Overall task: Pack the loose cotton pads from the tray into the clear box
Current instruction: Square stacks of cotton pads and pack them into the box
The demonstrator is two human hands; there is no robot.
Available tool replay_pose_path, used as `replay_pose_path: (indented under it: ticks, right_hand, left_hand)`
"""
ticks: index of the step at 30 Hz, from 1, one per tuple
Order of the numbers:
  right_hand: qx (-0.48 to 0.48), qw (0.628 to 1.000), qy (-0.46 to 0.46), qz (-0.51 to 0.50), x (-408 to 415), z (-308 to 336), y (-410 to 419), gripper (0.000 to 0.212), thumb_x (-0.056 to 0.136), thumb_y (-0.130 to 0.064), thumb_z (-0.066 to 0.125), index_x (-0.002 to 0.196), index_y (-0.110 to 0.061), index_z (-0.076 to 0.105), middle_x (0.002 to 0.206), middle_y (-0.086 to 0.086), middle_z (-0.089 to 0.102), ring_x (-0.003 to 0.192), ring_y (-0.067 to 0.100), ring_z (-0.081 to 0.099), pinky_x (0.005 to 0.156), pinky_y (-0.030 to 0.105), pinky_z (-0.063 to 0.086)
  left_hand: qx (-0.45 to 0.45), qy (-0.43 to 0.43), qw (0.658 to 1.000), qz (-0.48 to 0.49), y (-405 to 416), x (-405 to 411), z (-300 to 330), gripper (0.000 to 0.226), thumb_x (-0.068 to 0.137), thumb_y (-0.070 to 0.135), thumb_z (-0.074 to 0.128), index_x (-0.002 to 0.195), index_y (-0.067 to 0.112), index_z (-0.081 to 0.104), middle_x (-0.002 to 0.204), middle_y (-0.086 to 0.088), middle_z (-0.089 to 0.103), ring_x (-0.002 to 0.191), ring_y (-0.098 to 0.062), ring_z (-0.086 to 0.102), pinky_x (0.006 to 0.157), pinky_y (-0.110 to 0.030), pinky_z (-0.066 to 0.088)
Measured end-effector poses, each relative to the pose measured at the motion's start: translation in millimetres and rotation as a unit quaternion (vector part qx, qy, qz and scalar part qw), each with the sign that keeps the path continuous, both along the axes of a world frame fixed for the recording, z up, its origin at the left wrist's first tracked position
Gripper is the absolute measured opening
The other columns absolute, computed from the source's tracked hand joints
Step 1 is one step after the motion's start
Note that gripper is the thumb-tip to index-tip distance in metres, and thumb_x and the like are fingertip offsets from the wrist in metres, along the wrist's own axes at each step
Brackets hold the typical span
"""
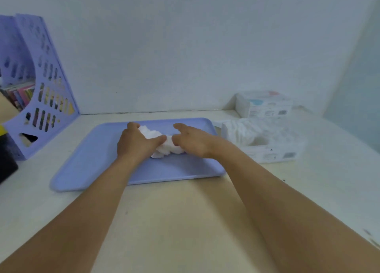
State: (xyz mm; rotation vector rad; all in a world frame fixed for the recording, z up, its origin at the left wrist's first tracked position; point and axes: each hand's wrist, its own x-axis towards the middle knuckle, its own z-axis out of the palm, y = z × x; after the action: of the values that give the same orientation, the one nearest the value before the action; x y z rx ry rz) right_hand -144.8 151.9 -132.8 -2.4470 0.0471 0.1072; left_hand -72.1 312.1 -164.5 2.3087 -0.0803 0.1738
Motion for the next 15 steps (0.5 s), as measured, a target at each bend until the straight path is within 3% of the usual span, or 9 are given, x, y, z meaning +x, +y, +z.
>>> replay_pose_path:
  ticks: [3, 7, 10, 13, 15]
  right_hand:
    - [-0.007, 0.998, -0.042, -0.043, 3.1, 2.2, -8.5, 0.037, 0.109, -0.020, 0.036, 0.140, -0.002, 0.045, 0.141, 0.016, 0.050, 0.129, 0.030, 0.047, 0.092, 0.027, 0.032]
    - [-0.079, 0.997, -0.008, -0.011, 1.5, -6.0, -10.5, 0.057, 0.106, -0.017, 0.043, 0.158, -0.006, 0.021, 0.161, 0.013, 0.033, 0.144, 0.028, 0.037, 0.108, 0.026, 0.028]
    - [-0.067, 0.998, -0.017, -0.005, 0.9, -4.2, -12.2, 0.061, 0.103, -0.019, 0.053, 0.157, -0.009, 0.027, 0.161, 0.008, 0.034, 0.143, 0.025, 0.038, 0.109, 0.025, 0.029]
    - [-0.046, 0.997, -0.060, -0.019, 1.6, -5.3, -16.4, 0.048, 0.096, -0.016, 0.064, 0.141, -0.009, 0.050, 0.139, 0.007, 0.055, 0.124, 0.024, 0.054, 0.094, 0.026, 0.041]
    - [-0.016, 0.995, -0.098, -0.030, -0.6, -4.8, -19.3, 0.043, 0.090, -0.012, 0.070, 0.131, -0.011, 0.057, 0.118, 0.000, 0.057, 0.104, 0.018, 0.056, 0.075, 0.018, 0.042]
  left_hand:
    - [0.001, 0.001, 1.000, 0.008, -1.7, -0.4, -0.4, 0.086, 0.075, 0.052, 0.081, 0.140, 0.012, 0.041, 0.138, -0.009, 0.053, 0.124, -0.031, 0.054, 0.087, -0.035, 0.043]
    - [0.004, -0.041, 0.999, 0.008, -3.5, -8.4, -6.2, 0.082, 0.078, 0.048, 0.079, 0.140, 0.010, 0.040, 0.137, -0.014, 0.046, 0.123, -0.036, 0.051, 0.087, -0.038, 0.041]
    - [0.045, -0.063, 0.997, 0.012, -1.5, -11.1, -8.4, 0.087, 0.081, 0.050, 0.076, 0.148, 0.013, 0.033, 0.145, -0.014, 0.039, 0.132, -0.038, 0.040, 0.102, -0.045, 0.038]
    - [0.035, -0.095, 0.995, 0.004, 0.5, -12.6, -6.9, 0.085, 0.085, 0.052, 0.072, 0.150, 0.014, 0.034, 0.151, -0.012, 0.036, 0.141, -0.035, 0.029, 0.109, -0.048, 0.034]
    - [0.025, -0.158, 0.987, -0.001, -1.8, -15.1, -5.4, 0.077, 0.087, 0.052, 0.069, 0.147, 0.014, 0.040, 0.149, -0.010, 0.040, 0.143, -0.031, 0.027, 0.111, -0.046, 0.034]
